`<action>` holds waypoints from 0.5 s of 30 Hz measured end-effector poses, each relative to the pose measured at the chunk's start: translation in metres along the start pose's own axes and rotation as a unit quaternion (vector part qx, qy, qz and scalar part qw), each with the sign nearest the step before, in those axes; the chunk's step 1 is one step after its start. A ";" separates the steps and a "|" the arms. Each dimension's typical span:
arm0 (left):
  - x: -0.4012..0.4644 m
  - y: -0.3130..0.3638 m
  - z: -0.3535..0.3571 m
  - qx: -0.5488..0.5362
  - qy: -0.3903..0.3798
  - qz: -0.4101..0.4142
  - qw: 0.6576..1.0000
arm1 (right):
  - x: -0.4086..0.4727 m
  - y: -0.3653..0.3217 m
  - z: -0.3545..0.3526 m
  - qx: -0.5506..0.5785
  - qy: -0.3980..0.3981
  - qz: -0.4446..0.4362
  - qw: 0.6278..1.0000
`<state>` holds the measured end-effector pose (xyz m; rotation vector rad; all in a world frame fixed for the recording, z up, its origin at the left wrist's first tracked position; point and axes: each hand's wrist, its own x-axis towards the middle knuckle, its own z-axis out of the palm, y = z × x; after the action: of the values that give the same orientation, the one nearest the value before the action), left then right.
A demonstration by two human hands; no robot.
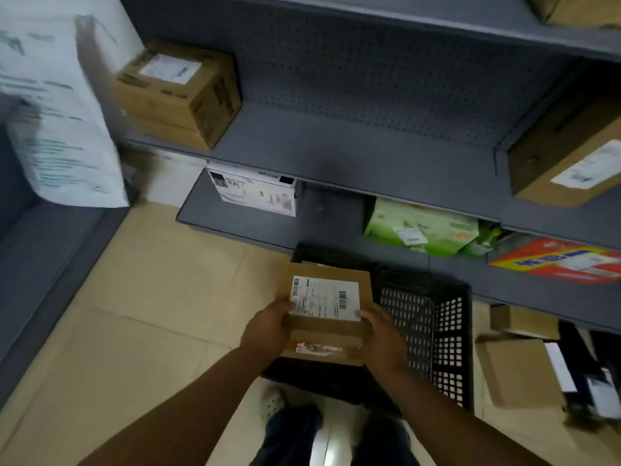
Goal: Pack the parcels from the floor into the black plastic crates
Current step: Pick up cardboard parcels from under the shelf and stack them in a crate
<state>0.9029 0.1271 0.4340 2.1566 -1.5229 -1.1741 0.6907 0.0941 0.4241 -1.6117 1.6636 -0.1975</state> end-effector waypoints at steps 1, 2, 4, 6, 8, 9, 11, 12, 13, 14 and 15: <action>0.009 -0.009 0.001 -0.007 -0.018 -0.008 1.000 | 0.004 0.000 0.010 0.003 -0.003 0.011 1.000; 0.019 -0.019 0.004 -0.011 -0.034 -0.010 0.999 | 0.008 0.002 0.019 0.002 -0.005 0.022 1.000; 0.038 -0.033 0.013 -0.010 -0.051 -0.007 0.999 | 0.017 0.009 0.037 0.005 -0.010 0.049 0.999; 0.057 -0.046 0.026 -0.008 -0.061 -0.004 0.998 | 0.030 0.021 0.054 0.015 -0.012 0.076 0.997; 0.076 -0.054 0.037 0.007 -0.074 -0.009 0.997 | 0.046 0.033 0.070 0.020 -0.018 0.098 0.995; 0.086 -0.058 0.043 0.011 -0.073 -0.016 0.997 | 0.054 0.039 0.077 0.020 -0.021 0.102 0.994; 0.111 -0.072 0.061 0.011 -0.074 -0.033 0.997 | 0.076 0.053 0.093 0.020 -0.024 0.103 0.994; 0.124 -0.080 0.072 0.012 -0.073 -0.037 0.997 | 0.089 0.061 0.102 0.023 -0.030 0.106 0.994; 0.138 -0.088 0.083 0.011 -0.073 -0.043 0.996 | 0.102 0.070 0.111 0.024 -0.036 0.108 0.993; 0.153 -0.097 0.094 0.008 -0.072 -0.046 0.996 | 0.115 0.080 0.121 0.022 -0.043 0.116 0.992; 0.167 -0.105 0.106 0.004 -0.068 -0.048 0.997 | 0.129 0.090 0.131 0.015 -0.051 0.124 0.991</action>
<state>0.9181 0.0501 0.2241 2.2181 -1.4951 -1.3737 0.7188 0.0470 0.2264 -1.3539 1.7532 -0.0132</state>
